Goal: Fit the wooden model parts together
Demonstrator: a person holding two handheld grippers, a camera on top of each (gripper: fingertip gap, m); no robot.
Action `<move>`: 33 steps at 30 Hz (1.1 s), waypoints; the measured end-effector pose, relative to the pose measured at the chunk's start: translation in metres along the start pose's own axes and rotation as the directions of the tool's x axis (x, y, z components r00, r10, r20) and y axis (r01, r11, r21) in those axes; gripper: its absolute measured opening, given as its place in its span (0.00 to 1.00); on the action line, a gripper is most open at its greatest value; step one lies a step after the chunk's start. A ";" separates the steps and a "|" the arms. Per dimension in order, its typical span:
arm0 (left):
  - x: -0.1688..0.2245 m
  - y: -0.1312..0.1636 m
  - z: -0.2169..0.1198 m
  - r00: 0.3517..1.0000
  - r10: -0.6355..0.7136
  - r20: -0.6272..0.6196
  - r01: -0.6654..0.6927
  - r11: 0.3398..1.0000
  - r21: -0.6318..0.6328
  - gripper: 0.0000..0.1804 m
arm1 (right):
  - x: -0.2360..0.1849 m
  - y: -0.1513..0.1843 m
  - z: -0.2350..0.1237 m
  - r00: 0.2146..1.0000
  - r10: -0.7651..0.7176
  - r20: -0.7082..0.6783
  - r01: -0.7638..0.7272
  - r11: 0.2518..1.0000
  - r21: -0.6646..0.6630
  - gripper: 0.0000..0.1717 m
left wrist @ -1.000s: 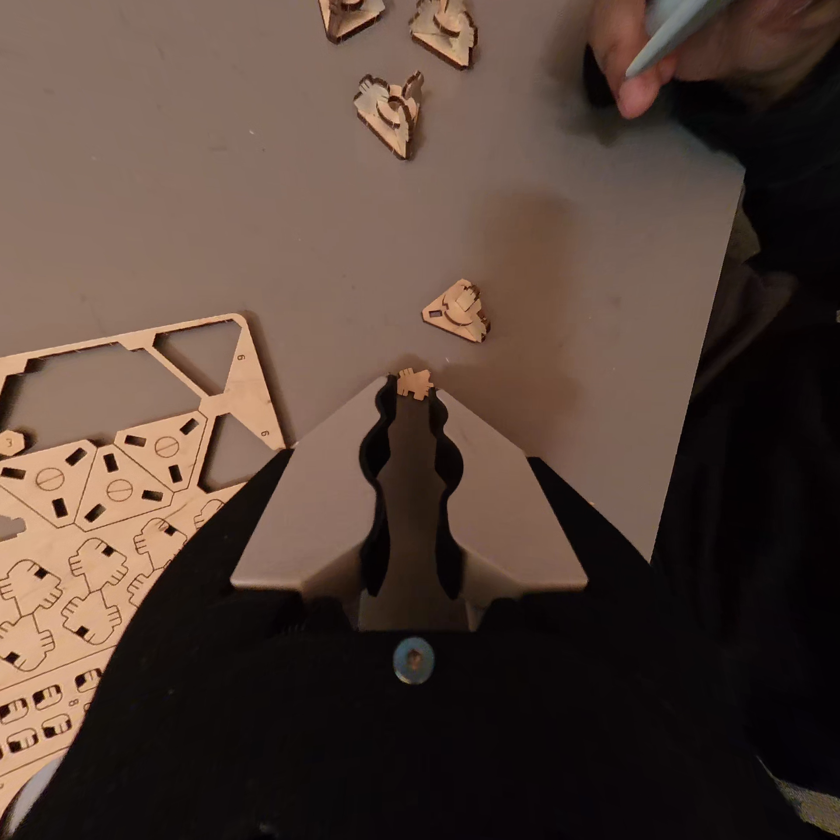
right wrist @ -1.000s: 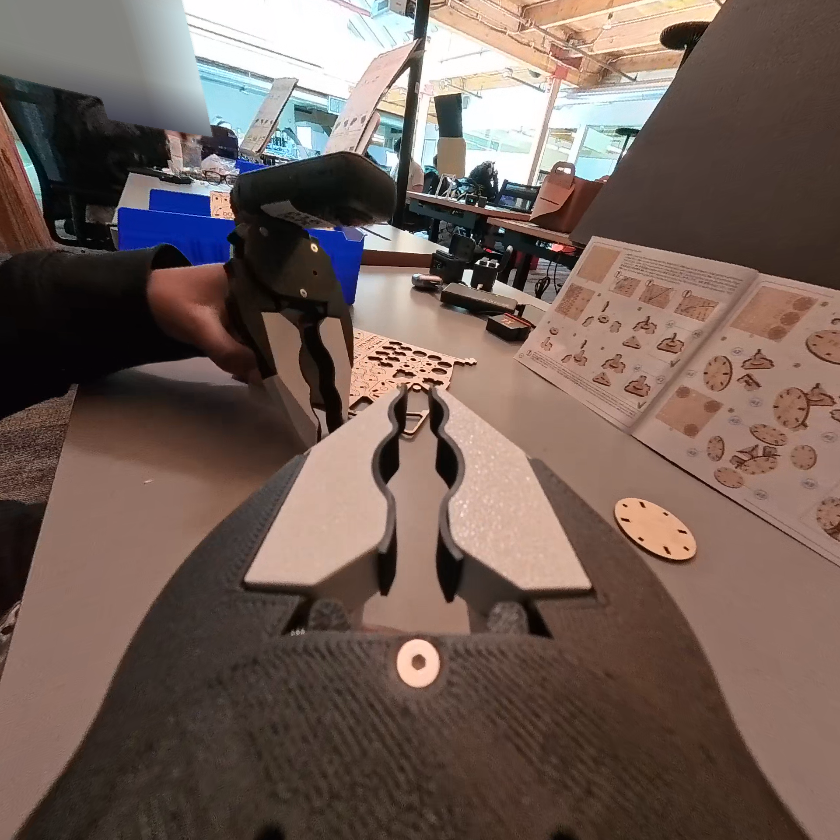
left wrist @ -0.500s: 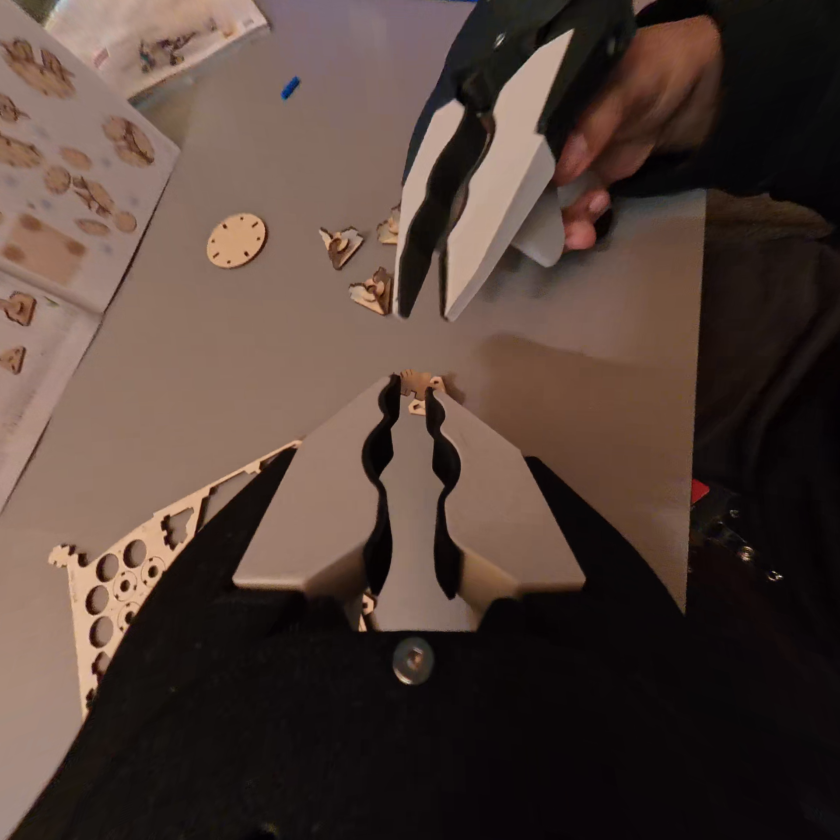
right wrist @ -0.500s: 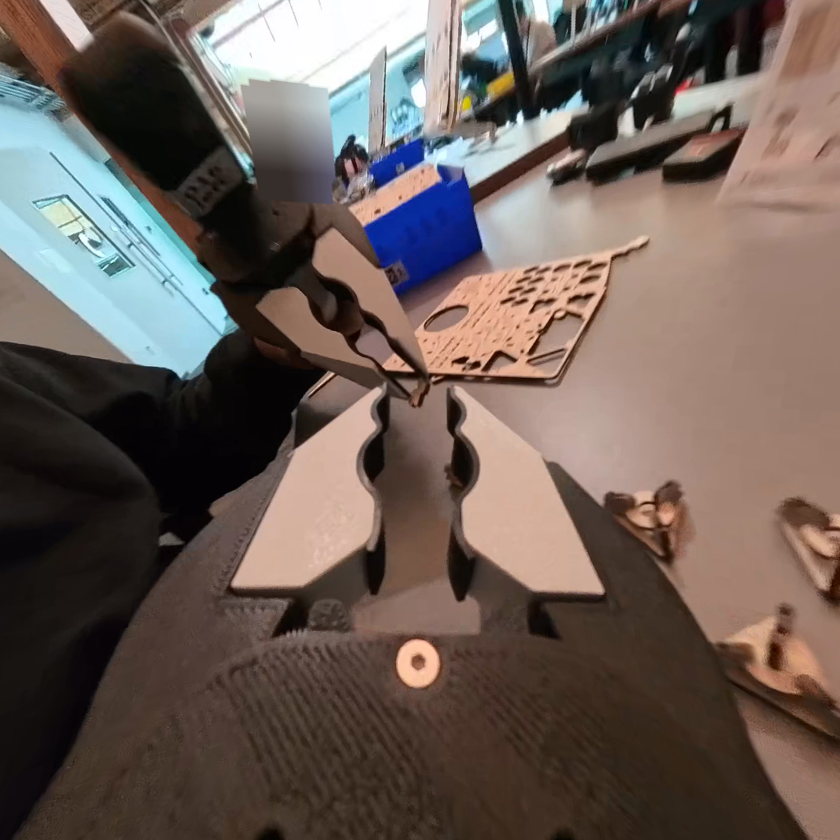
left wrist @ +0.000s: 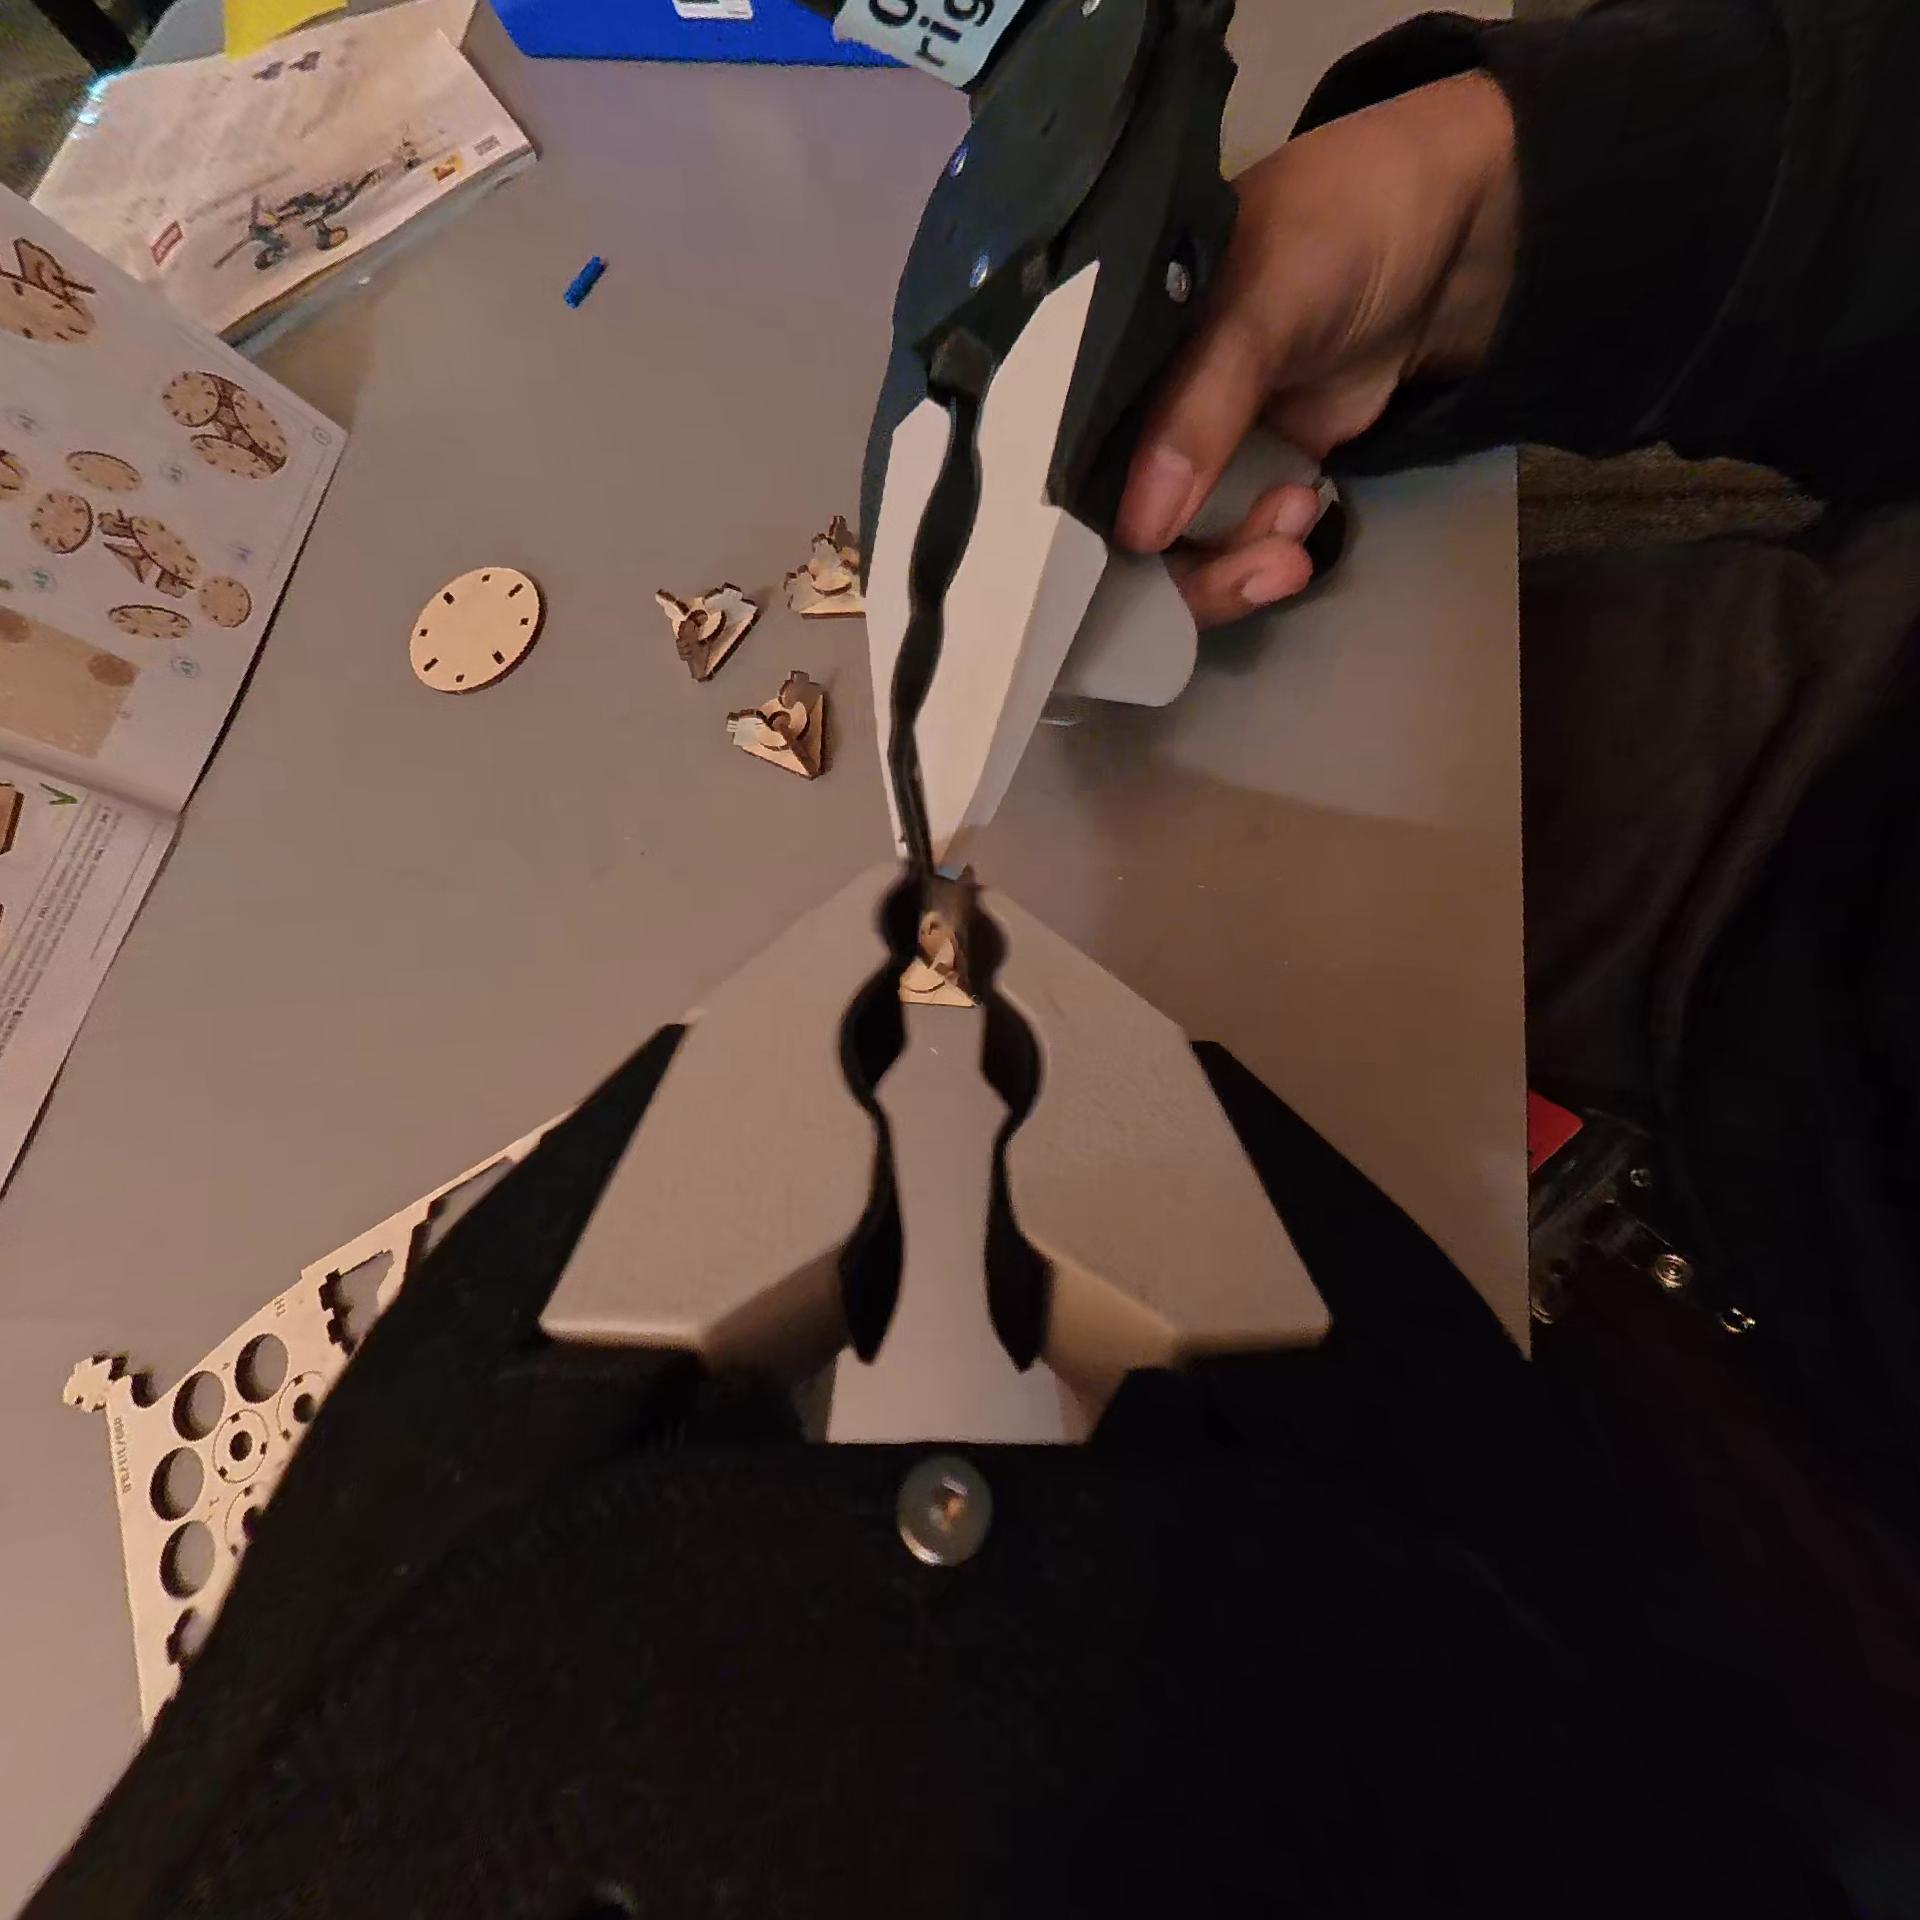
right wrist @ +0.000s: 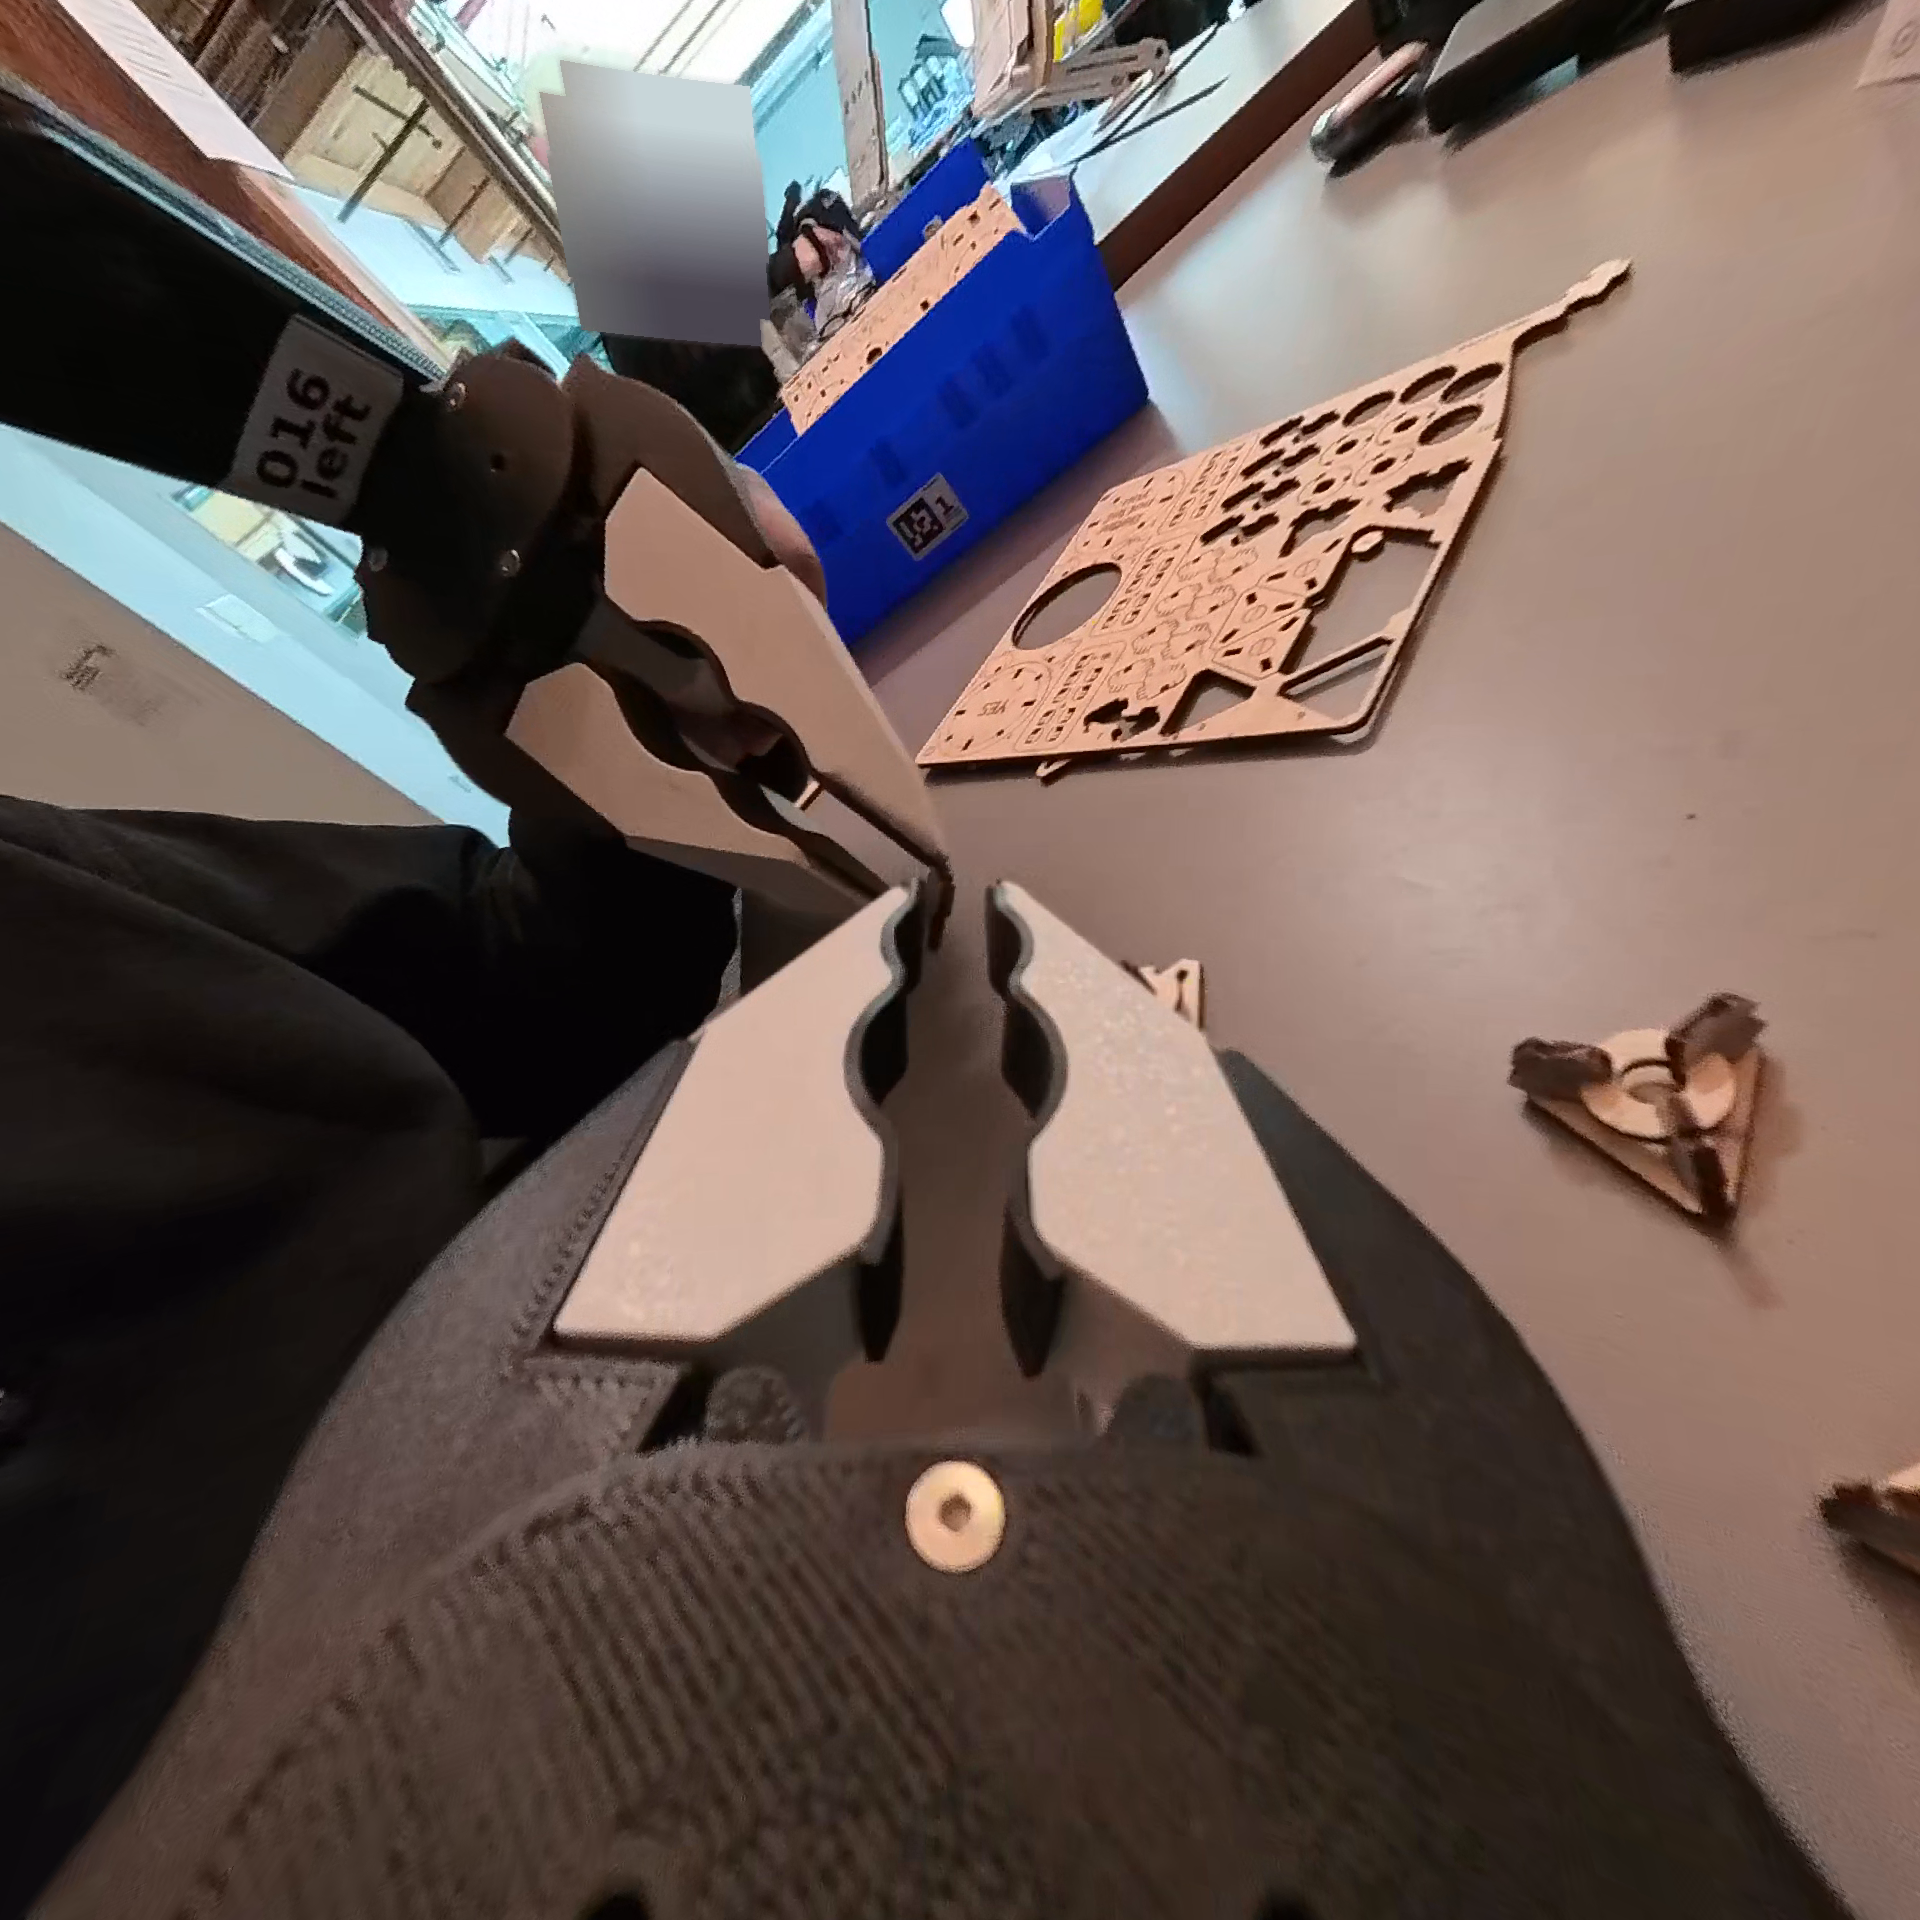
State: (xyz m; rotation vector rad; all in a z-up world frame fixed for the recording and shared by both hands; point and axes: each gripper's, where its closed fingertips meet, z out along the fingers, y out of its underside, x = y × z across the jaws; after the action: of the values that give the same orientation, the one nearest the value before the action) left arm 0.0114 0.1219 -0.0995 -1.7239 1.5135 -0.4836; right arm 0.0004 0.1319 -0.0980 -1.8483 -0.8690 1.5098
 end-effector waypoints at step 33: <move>0.000 0.038 0.044 0.901 -0.407 -0.151 0.403 0.913 -0.060 0.10 | 0.038 0.032 -0.006 0.918 -0.333 -0.215 0.253 0.910 -0.329 0.01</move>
State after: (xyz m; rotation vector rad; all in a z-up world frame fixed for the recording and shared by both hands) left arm 0.0181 0.1358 -0.1551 -2.0742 1.2673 -0.8369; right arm 0.0159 0.1423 -0.1446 -1.9612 -1.2298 0.9565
